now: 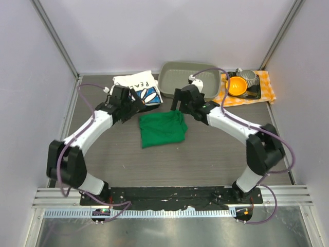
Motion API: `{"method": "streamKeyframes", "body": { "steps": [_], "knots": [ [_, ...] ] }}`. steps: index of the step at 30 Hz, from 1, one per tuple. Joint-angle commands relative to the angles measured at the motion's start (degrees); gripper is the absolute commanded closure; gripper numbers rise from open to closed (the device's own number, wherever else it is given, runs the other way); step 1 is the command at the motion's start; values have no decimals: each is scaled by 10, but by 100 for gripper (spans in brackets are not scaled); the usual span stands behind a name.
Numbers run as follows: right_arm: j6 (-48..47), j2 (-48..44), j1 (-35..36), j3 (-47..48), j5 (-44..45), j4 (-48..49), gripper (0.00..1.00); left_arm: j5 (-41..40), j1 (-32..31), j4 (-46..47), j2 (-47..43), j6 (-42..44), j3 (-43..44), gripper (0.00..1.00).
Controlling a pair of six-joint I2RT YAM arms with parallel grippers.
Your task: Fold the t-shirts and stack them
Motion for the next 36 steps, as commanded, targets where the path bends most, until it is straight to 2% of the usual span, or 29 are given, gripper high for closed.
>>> {"method": "streamKeyframes", "body": {
  "steps": [1,4,7,11,12,18,27,36],
  "knots": [
    [-22,-112,9,-39,12,-1,2,-12,-67,-11,-117,11,-35,0],
    [-14,-153,9,-80,-63,7,1,-4,-118,12,-157,-4,-82,0],
    [5,-162,8,-112,-127,25,2,30,-146,86,-169,-35,-131,0],
    [22,-180,9,-146,-156,63,2,32,-161,180,-166,-42,-185,0],
    [21,-185,9,-152,-159,68,2,39,-163,230,-162,-42,-194,0],
    [13,-212,9,-167,-164,61,3,69,-169,354,-98,-42,-238,0],
    [4,-238,8,-170,-162,42,4,70,-196,435,-21,-59,-304,0],
    [-7,-255,7,-134,-164,-11,4,19,-281,465,-53,-113,-427,0]
  ]
}}
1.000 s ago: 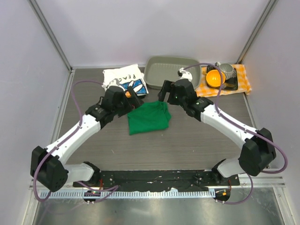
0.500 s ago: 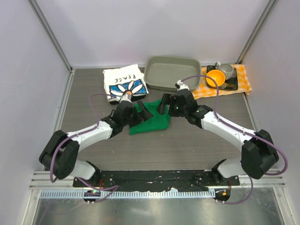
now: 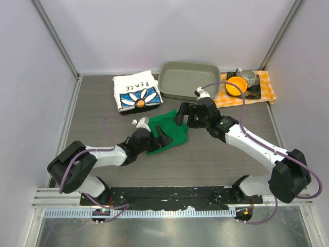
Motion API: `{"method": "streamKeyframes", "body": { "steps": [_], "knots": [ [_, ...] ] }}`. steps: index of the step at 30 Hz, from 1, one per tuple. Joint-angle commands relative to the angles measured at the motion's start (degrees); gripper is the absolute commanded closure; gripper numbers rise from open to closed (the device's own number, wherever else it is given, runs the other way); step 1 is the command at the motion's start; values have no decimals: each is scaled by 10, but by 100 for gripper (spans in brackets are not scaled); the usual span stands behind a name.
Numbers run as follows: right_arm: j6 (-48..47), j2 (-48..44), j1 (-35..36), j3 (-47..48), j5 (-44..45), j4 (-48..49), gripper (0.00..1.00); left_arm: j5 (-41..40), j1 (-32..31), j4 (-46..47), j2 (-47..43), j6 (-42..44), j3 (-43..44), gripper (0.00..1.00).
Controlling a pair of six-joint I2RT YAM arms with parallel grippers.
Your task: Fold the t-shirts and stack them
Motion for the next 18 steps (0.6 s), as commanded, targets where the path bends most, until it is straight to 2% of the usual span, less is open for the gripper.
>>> {"method": "streamKeyframes", "body": {
  "steps": [1,5,6,9,14,18],
  "knots": [
    [-8,-17,1,49,-5,-21,3,-25,-66,-27,-17,-45,-69,0],
    [4,3,1,65,-49,-31,4,-78,-147,-44,-77,-79,-101,0],
    [19,8,1,67,-60,-31,4,-93,-182,-55,-86,-85,-103,0],
    [49,19,2,52,-103,-9,5,-134,-231,-99,-106,-102,-96,0],
    [83,5,7,-1,-155,23,5,-168,-257,-162,-164,-107,-86,0],
    [122,-7,6,-38,-216,60,5,-208,-259,-280,-288,-81,-45,0]
  ]
}}
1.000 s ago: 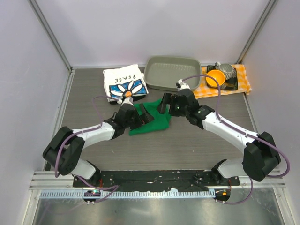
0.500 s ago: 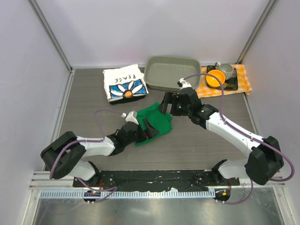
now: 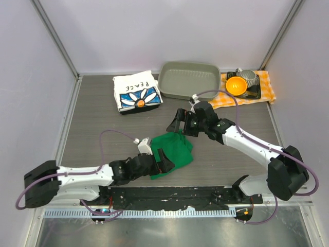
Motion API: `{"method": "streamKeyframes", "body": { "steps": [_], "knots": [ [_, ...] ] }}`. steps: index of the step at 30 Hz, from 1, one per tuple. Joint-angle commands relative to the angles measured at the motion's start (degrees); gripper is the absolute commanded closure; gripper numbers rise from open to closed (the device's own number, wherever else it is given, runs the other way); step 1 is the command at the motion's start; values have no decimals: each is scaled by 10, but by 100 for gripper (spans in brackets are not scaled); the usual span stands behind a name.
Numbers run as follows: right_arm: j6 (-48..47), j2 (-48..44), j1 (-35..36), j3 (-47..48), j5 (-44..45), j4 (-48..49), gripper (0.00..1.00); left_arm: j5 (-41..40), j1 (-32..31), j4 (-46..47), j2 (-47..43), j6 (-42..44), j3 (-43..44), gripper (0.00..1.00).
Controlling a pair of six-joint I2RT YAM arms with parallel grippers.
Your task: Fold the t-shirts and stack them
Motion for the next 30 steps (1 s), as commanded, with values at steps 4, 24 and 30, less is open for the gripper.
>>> {"method": "streamKeyframes", "body": {
  "steps": [4,24,30],
  "knots": [
    [91,-29,9,-52,-109,78,5,-118,-3,-243,-181,43,83,0],
    [152,145,14,-57,-157,328,5,-162,46,-116,-132,121,37,0],
    [121,186,2,-75,-159,370,5,-101,118,-45,-114,152,22,0]
  ]
}}
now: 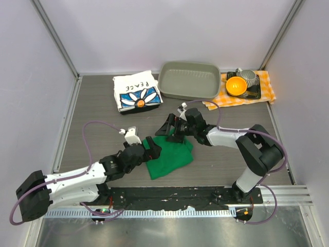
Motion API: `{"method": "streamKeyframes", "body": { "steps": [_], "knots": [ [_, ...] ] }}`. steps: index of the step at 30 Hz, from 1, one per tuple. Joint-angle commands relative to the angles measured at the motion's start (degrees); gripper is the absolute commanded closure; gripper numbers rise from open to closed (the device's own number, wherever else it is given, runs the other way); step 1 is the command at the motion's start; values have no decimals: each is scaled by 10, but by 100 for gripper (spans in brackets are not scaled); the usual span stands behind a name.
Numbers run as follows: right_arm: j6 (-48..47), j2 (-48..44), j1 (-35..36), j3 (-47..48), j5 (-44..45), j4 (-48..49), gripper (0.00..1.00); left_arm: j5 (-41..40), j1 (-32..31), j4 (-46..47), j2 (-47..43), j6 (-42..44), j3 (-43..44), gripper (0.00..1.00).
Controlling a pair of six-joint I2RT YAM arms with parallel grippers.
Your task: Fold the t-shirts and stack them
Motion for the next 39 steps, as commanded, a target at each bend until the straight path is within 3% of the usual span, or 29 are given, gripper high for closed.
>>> {"method": "streamKeyframes", "body": {
  "steps": [1,8,14,20,30,39],
  "knots": [
    [-28,19,-9,3,-6,70,5,31,39,91,6,39,0,0],
    [-32,95,-18,-50,-38,159,6,64,58,102,43,66,55,0],
    [-40,79,-19,-39,-48,158,6,92,58,110,43,68,91,0],
    [-97,-40,-18,8,-6,39,3,103,58,106,43,84,111,0],
    [-229,-253,-18,100,199,-280,0,102,62,238,121,94,50,0],
    [-230,-377,-19,99,206,-383,0,97,80,383,264,86,-15,0]
  ]
}}
